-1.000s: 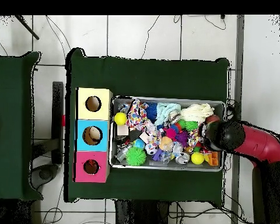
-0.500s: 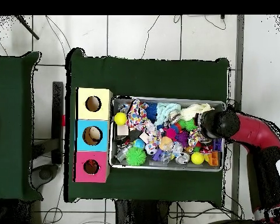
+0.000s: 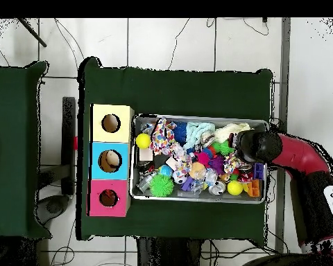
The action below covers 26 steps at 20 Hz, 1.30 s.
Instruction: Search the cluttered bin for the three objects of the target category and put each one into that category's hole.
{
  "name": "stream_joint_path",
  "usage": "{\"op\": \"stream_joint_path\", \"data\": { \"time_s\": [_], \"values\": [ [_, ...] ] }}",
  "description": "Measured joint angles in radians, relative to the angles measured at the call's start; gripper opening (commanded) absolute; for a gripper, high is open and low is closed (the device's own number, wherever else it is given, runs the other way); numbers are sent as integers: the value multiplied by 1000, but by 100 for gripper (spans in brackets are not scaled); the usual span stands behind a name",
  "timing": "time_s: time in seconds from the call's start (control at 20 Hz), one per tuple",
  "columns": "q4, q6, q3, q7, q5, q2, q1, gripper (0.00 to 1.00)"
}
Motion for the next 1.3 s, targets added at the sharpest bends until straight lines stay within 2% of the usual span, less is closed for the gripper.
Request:
{"op": "stream_joint_path", "data": {
  "time_s": [0.55, 0.7, 0.75, 1.3],
  "values": [
    [-50, -5, 52, 0, -23, 86, -45, 100],
    [-53, -6, 56, 0, -23, 88, -48, 100],
    [-54, -7, 57, 0, -23, 88, -49, 0],
    [-32, -68, 28, 0, -24, 71, -26, 0]
  ]
}}
